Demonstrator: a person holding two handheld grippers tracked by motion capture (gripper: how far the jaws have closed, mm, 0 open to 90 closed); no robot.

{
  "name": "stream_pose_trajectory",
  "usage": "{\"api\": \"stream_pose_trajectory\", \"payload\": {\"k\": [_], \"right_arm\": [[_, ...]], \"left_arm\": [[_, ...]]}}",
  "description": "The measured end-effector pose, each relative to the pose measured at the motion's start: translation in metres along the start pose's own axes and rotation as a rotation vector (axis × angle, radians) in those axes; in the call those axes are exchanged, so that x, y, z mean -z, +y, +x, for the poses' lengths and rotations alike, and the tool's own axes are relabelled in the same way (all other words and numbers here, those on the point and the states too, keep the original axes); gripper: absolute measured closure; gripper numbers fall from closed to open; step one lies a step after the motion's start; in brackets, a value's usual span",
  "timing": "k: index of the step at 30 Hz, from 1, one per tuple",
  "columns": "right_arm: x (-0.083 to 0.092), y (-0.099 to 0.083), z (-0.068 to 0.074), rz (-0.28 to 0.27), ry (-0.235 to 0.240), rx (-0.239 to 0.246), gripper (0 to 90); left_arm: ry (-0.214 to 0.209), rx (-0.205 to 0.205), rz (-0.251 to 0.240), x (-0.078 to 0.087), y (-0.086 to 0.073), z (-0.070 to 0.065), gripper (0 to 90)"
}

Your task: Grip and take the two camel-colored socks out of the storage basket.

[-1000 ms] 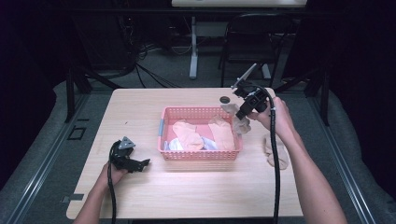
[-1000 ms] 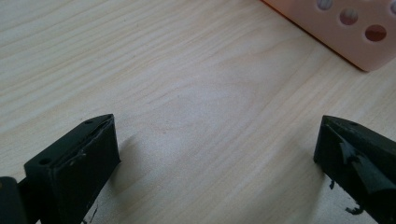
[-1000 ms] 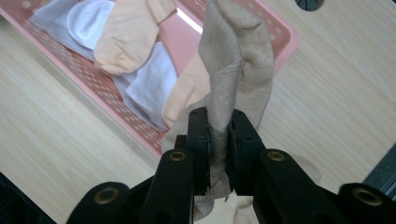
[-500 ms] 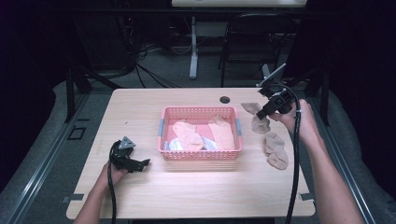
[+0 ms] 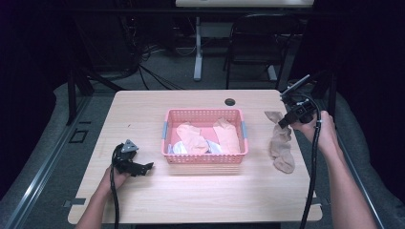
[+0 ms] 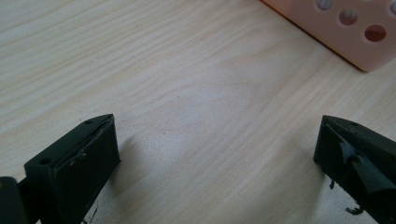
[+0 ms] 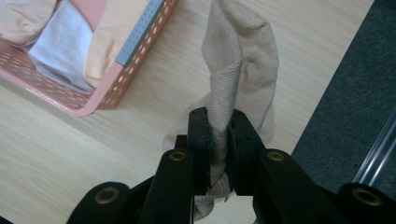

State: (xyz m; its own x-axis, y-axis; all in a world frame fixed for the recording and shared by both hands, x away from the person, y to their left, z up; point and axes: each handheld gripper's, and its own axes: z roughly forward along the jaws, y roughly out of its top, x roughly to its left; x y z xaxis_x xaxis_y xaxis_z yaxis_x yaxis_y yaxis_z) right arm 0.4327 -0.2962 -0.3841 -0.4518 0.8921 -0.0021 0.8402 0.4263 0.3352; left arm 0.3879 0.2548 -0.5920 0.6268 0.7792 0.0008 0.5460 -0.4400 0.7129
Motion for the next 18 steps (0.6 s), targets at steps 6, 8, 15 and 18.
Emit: {"api": "stream_pose_trajectory", "payload": {"k": [6, 8, 15, 18], "right_arm": [[-0.028, -0.010, -0.008, 0.033, 0.012, -0.027, 81.2], [-0.040, -0.012, -0.009, 0.045, 0.017, -0.040, 81.2], [-0.079, -0.020, -0.012, 0.090, 0.047, -0.058, 80.0], [-0.093, -0.024, -0.010, 0.096, 0.042, -0.064, 79.0]], "left_arm": [[0.000, -0.001, 0.000, 0.000, 0.000, 0.000, 0.0], [0.000, 0.000, 0.000, 0.000, 0.000, 0.000, 0.0], [0.000, 0.000, 0.000, 0.000, 0.000, 0.000, 0.0], [0.000, -0.001, 0.000, 0.000, 0.000, 0.000, 0.0]]}}
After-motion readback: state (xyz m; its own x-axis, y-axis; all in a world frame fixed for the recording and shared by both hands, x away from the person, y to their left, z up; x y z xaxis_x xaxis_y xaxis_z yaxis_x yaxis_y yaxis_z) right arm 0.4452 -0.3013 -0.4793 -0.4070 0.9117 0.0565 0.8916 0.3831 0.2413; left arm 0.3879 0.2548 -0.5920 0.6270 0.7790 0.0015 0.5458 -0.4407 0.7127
